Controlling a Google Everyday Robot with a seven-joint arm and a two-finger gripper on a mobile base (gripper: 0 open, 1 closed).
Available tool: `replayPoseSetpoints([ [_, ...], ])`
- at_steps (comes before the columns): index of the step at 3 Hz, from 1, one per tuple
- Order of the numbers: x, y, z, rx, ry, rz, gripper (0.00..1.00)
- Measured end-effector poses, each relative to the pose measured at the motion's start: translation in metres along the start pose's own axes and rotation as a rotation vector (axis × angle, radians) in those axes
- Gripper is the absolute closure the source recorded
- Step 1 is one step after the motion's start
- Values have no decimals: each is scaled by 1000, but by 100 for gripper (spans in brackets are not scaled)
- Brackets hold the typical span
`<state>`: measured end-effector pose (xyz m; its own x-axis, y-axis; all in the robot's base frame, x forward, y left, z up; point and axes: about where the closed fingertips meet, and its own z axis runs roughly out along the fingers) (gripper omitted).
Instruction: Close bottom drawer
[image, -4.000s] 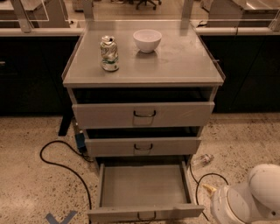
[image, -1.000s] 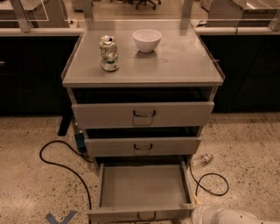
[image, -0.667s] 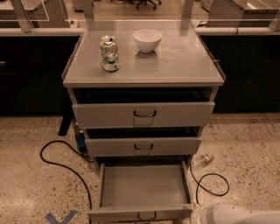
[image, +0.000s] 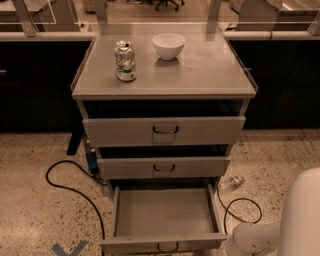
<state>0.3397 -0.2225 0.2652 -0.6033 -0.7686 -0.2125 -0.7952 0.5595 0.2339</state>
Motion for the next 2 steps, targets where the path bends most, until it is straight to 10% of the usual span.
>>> replayPoseSetpoints([
  [2, 20, 2, 20, -61, -8, 54, 0],
])
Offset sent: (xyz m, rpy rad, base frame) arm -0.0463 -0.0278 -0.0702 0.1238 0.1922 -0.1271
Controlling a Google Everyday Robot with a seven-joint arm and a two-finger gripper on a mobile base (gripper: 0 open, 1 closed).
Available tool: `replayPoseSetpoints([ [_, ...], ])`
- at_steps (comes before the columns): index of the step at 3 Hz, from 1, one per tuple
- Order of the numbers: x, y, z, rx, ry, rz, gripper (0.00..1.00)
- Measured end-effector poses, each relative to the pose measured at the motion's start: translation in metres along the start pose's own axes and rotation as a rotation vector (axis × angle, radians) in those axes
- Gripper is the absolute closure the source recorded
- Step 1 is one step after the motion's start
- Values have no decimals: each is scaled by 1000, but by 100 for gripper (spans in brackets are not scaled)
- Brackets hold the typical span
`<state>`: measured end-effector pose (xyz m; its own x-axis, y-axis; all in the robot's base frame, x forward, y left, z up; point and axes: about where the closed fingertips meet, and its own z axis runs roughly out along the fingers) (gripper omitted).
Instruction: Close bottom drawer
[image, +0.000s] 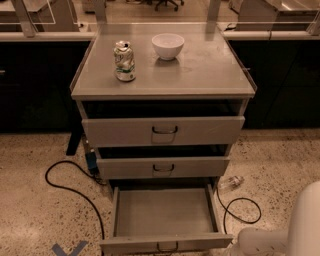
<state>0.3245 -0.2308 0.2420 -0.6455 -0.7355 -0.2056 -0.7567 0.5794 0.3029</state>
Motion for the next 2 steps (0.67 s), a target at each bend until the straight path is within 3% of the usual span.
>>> replayPoseSetpoints([
  [1, 22, 20, 45, -163, -105, 101, 0],
  [2, 52, 27, 64, -221, -148, 131, 0],
])
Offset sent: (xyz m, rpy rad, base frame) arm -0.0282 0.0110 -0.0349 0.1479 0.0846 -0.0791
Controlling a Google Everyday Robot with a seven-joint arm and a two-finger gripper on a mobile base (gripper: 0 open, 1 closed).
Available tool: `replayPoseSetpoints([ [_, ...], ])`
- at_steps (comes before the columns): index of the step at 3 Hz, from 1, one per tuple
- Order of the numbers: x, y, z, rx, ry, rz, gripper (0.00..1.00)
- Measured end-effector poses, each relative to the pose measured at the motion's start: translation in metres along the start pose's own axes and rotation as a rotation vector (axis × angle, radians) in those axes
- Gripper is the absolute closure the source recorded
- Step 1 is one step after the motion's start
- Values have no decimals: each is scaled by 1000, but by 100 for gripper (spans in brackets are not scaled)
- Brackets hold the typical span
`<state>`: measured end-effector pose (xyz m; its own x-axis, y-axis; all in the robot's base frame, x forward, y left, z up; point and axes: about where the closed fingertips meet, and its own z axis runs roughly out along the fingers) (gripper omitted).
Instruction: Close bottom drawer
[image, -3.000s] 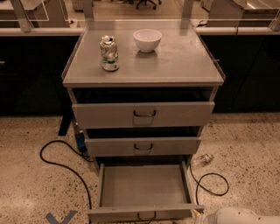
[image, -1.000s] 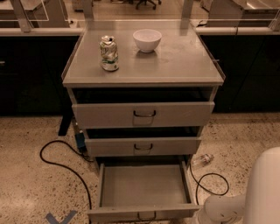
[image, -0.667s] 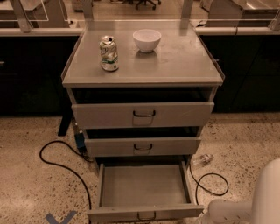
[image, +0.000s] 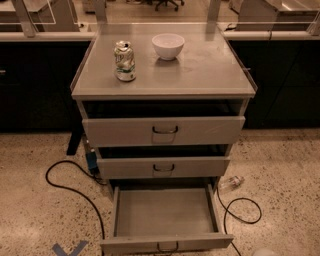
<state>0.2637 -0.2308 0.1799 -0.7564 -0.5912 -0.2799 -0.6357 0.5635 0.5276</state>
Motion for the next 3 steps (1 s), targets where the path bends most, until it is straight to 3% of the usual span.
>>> replayPoseSetpoints([
  [1, 0, 0, 0, 0, 0, 0, 0],
  [2, 4, -4, 21, -54, 1, 19, 0],
  [3, -9, -6, 62, -159, -27, 2, 0],
])
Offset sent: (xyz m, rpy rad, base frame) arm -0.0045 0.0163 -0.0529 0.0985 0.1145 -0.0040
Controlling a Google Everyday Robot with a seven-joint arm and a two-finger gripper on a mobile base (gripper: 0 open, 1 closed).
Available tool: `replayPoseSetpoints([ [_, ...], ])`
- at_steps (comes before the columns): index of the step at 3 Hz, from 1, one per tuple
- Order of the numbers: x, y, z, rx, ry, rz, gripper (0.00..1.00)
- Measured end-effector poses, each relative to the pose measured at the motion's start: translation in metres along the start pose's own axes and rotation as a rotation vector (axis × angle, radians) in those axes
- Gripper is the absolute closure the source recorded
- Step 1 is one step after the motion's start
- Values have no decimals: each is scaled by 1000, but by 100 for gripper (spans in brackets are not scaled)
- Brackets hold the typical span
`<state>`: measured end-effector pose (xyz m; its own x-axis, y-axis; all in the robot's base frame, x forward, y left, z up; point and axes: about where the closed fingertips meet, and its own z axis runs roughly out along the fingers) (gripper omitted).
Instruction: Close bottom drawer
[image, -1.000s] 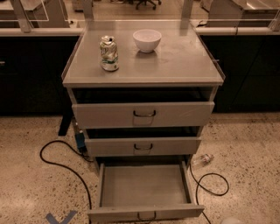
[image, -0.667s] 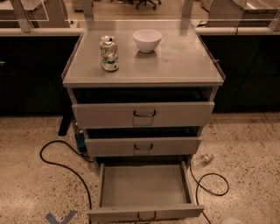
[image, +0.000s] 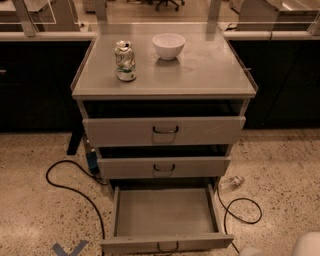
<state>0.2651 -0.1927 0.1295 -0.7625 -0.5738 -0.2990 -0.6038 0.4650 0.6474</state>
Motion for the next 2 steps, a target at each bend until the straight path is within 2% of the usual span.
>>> replayPoseSetpoints([
  [1, -29, 7, 14, -99, -81, -135, 0],
  [2, -29, 7, 14, -99, -81, -135, 0],
])
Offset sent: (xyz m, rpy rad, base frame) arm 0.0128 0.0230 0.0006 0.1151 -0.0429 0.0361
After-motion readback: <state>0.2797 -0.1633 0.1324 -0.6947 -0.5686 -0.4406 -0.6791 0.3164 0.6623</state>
